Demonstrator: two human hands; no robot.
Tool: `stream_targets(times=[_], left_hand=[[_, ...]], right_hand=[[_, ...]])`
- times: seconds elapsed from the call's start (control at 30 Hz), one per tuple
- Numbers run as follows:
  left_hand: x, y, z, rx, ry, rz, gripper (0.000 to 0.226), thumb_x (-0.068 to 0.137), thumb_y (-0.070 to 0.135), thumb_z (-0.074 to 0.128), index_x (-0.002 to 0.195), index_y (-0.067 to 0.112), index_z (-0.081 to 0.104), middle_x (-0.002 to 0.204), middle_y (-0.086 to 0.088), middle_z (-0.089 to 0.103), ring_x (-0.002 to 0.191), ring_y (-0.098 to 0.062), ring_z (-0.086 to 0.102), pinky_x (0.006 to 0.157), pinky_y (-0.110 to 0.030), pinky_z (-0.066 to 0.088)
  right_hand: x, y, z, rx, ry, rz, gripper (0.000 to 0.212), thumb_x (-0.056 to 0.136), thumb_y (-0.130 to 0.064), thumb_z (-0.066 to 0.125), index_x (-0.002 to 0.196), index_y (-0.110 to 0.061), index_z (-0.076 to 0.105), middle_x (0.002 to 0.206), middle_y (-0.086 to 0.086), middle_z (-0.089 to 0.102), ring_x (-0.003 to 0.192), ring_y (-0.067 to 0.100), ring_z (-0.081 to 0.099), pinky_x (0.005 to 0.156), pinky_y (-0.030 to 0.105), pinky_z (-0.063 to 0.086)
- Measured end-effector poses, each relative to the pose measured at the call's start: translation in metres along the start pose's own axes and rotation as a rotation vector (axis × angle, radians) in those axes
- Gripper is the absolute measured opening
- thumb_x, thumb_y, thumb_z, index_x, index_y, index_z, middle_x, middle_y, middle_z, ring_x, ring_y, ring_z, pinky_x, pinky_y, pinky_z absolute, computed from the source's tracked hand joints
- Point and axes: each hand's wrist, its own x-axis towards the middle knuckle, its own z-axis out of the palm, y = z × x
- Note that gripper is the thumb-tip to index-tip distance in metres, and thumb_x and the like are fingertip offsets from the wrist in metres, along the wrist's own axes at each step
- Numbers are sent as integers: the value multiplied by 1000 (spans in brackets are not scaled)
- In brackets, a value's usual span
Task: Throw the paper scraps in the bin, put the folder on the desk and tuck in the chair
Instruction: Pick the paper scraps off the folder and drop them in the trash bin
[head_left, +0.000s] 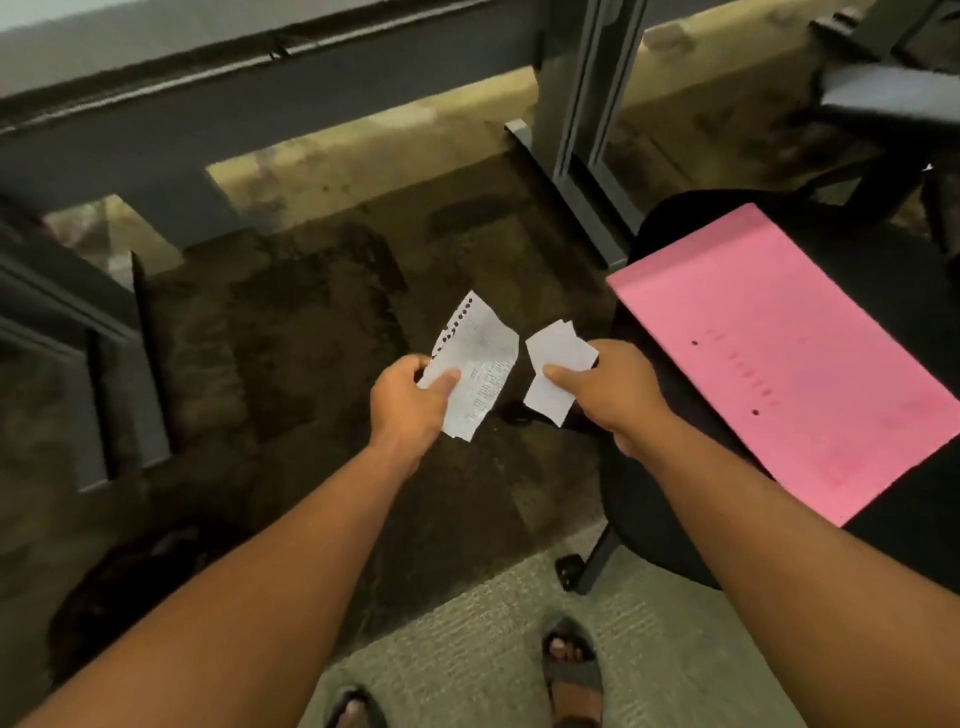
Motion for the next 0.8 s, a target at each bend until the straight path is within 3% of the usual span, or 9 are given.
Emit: stream_targets(times=[0.1, 0.23, 0.3, 0.4, 0.53, 0.6, 0.67, 0.8], left_hand=[[0, -48, -44, -9, 55, -107, 44, 87, 33, 71, 126, 16, 60, 120, -4, 66, 87, -18, 69, 65, -32, 61], [-2, -112, -102, 15, 98, -154, 39, 87, 35, 71, 120, 16, 62, 106, 2, 63, 68, -4, 58, 45, -10, 43], [-3, -149, -132, 9, 101, -211, 37, 86, 37, 70, 117, 17, 64, 103, 3, 64, 72, -8, 60, 52, -17, 48], [-9, -199, -170, -48, 136, -281, 30, 85, 32, 73, 108, 15, 68, 102, -6, 72, 87, -25, 67, 76, -34, 56], [-23, -274, -216, -49, 221, -347, 19, 84, 26, 73, 97, 12, 69, 92, -9, 72, 77, -26, 65, 67, -30, 49], [-29, -318, -236, -38, 257, -416, 17, 84, 28, 72, 95, 15, 67, 90, -10, 72, 70, -27, 63, 63, -33, 51], [-35, -359, -250, -10, 300, -474, 20, 85, 28, 71, 98, 14, 67, 95, -10, 72, 78, -29, 66, 69, -37, 55], [-49, -426, -265, 72, 379, -581, 27, 84, 26, 72, 103, 9, 65, 100, -11, 71, 91, -31, 65, 69, -29, 43]], right_hand=[[-12, -12, 63, -69, -49, -20, 37, 84, -31, 73, 115, -13, 64, 115, 4, 66, 82, 12, 59, 55, 21, 44], [-29, -17, 146, -163, -140, -28, 34, 84, -31, 72, 114, -16, 63, 112, 5, 67, 89, 19, 63, 63, 30, 55], [-40, -17, 191, -197, -204, -21, 36, 84, -30, 73, 115, -15, 62, 112, 6, 67, 92, 23, 65, 63, 30, 54], [-54, -12, 253, -212, -286, 11, 37, 82, -30, 74, 112, -10, 64, 109, 11, 69, 92, 30, 67, 64, 34, 53], [-77, -3, 342, -265, -413, 50, 32, 82, -27, 72, 105, -5, 66, 103, 15, 70, 75, 27, 62, 56, 32, 48], [-89, 5, 388, -309, -483, 73, 30, 84, -26, 69, 104, -5, 65, 101, 16, 70, 76, 28, 62, 64, 38, 54], [-100, 14, 432, -342, -563, 89, 26, 85, -23, 66, 106, -8, 63, 95, 15, 69, 78, 29, 63, 72, 42, 55], [-117, 33, 503, -360, -705, 146, 24, 87, -16, 65, 109, -9, 55, 89, 14, 60, 68, 21, 56, 59, 31, 46]])
